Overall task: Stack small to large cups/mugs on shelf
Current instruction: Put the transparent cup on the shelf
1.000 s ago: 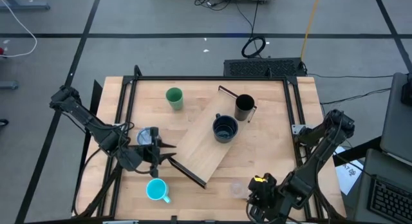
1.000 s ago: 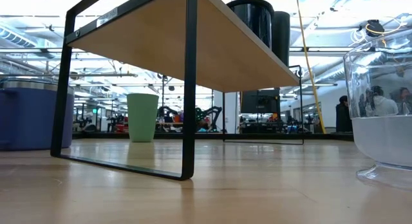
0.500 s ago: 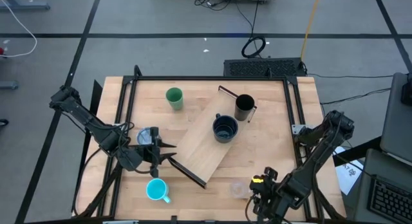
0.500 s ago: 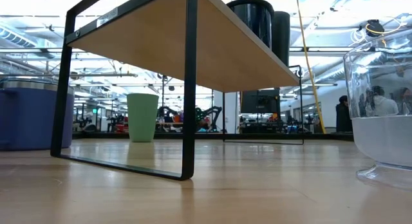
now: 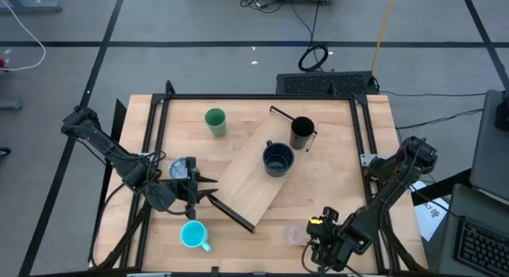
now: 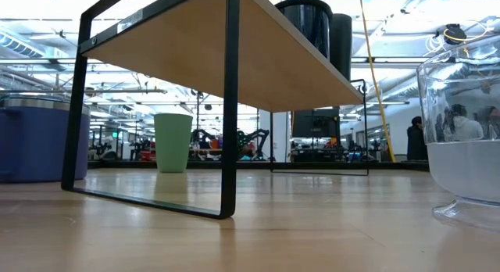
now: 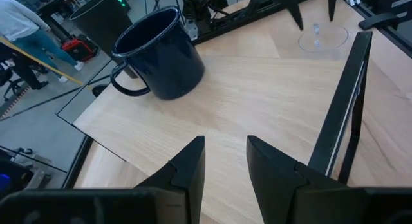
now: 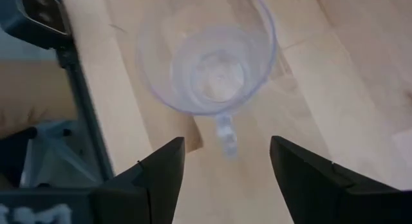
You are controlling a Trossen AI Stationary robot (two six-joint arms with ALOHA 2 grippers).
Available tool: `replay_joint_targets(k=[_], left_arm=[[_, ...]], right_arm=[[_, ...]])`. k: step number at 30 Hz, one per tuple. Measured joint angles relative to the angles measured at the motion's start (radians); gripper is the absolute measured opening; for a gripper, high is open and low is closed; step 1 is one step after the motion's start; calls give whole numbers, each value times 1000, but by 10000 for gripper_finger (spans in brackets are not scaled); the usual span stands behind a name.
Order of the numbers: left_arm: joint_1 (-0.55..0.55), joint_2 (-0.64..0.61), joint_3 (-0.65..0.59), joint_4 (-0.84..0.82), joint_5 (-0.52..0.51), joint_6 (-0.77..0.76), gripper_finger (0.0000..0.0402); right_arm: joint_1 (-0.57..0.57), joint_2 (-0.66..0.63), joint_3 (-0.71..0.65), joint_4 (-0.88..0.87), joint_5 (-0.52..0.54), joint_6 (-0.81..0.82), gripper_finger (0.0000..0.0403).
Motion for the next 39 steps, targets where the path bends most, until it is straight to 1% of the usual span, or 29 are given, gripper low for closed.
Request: replay_joint_targets(k=[6, 10, 13, 20, 22, 26, 29, 33, 39], left_arm=[[0, 0, 0, 3, 0, 1, 117], [0, 0, 0, 3, 0, 3, 118], [0, 0, 0, 3, 0, 6, 117], [0, 0, 0, 3, 0, 7, 117], [0, 0, 0, 3, 0, 8, 118], [0, 0, 0, 3, 0, 8, 117], [0, 0, 0, 3, 0, 10, 118], [0, 0, 0, 3, 0, 13, 118], [0, 0, 0, 18, -1, 20, 117]], right_arm=[[-12, 0, -42, 21, 0, -17, 219], [-20, 0, -43, 29, 0, -50, 202], [-23, 0, -43, 39, 0, -66, 174], [-23, 0, -43, 79, -5, -108, 93], [-23, 0, -43, 78, -21, -108, 74], [-23, 0, -43, 79, -52, -108, 43], [-23, 0, -43, 85, -54, -108, 25], [-23, 0, -43, 105, -55, -106, 14], [-25, 0, -43, 121, -55, -97, 20]])
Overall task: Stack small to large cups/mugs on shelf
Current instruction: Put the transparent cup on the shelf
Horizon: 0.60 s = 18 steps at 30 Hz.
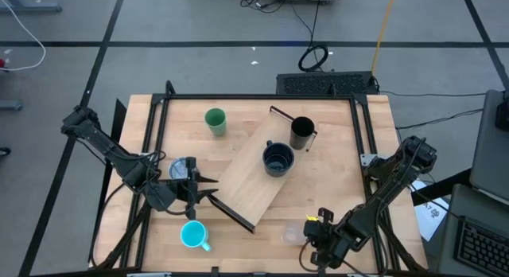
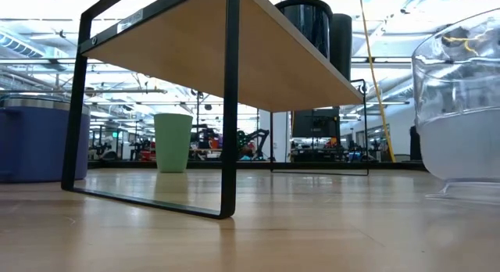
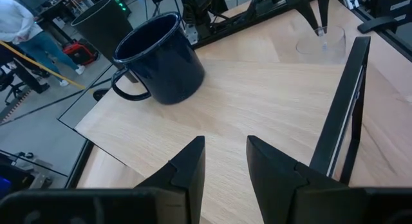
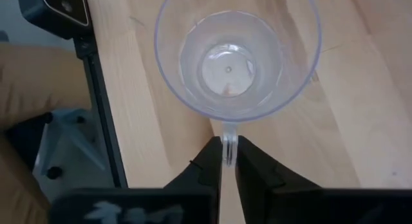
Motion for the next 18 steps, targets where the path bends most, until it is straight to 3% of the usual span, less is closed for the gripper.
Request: replay_joint_targets(k=[18], left_arm=[[0, 0, 0, 0, -1, -3, 117]], right_arm=[[-2, -84, 16, 48, 2, 7, 14]])
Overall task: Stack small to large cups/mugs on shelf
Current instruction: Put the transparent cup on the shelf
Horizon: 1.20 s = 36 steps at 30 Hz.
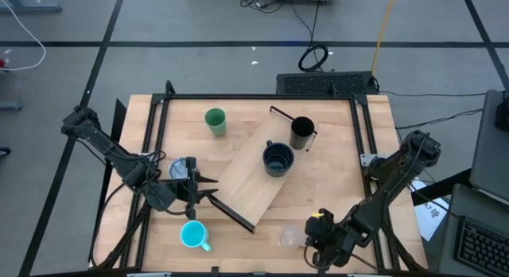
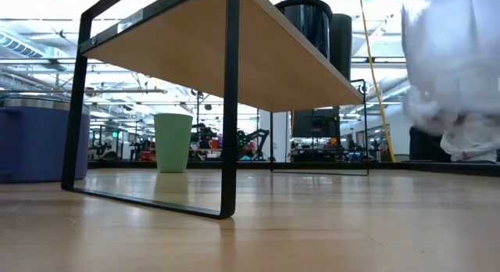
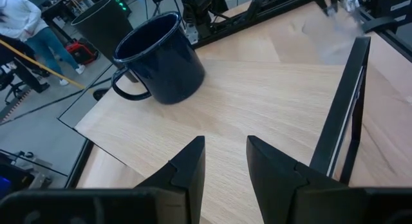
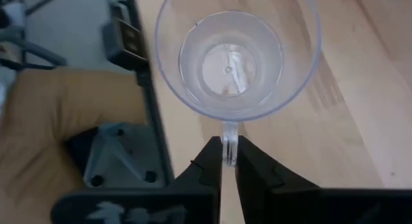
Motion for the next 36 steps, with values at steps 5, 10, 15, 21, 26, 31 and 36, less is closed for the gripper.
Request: replay_joint_targets(k=[5, 10, 15, 21, 26, 31, 36], left_arm=[[0, 0, 0, 0, -2, 2, 118], [6, 0, 0, 0, -7, 1, 117], [9, 0, 0, 0, -7, -3, 117], [9, 0, 0, 0, -7, -3, 117], [9, 0, 0, 0, -7, -3, 117], [10, 0, 0, -1, -8, -2, 118], [23, 0, 0, -29, -26, -17, 117]], right_arm=[[0, -35, 31, -6, 33, -60, 14], [3, -43, 99, -19, 113, -180, 14], [3, -43, 168, -35, 184, -282, 13], [2, -43, 243, -78, 287, -364, 13], [-22, -42, 293, -112, 344, -354, 13], [-64, -42, 319, -118, 349, -349, 13], [-104, -42, 350, -118, 347, -348, 13]])
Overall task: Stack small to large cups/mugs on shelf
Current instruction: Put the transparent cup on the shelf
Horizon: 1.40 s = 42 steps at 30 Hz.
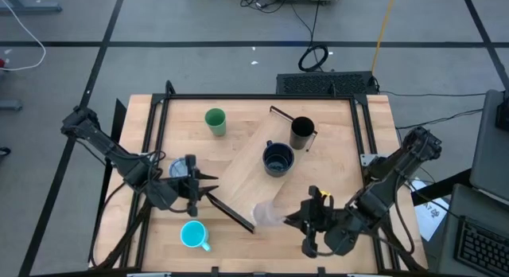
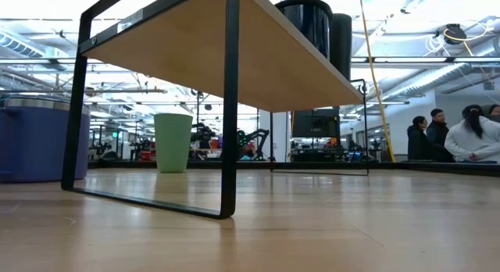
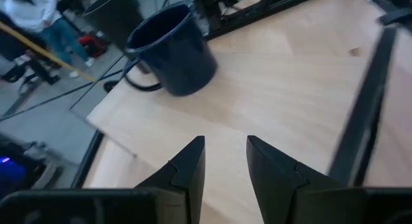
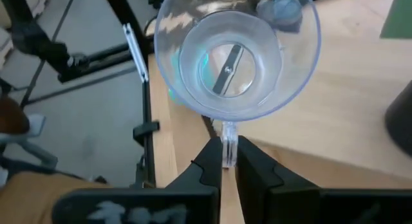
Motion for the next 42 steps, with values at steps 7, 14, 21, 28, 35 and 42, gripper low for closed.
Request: replay_joint_targets(k=[7, 14, 21, 28, 35, 42], left_arm=[[21, 0, 0, -31, -32, -32, 117], [22, 0, 0, -33, -32, -38, 117], [22, 0, 0, -33, -33, -38, 117], [22, 0, 0, -35, -52, -40, 117], [22, 0, 0, -56, -53, -50, 117], [23, 0, 0, -55, -53, -50, 117]], right_arm=[[-57, 0, 61, -8, -1, -12, 13], [-107, 0, 71, -47, -10, -20, 13], [-174, 0, 71, -47, -96, -12, 13], [-230, 4, 71, -74, -190, -37, 13], [-235, 29, 71, -136, -230, -34, 13], [-235, 72, 71, -139, -272, -37, 13]])
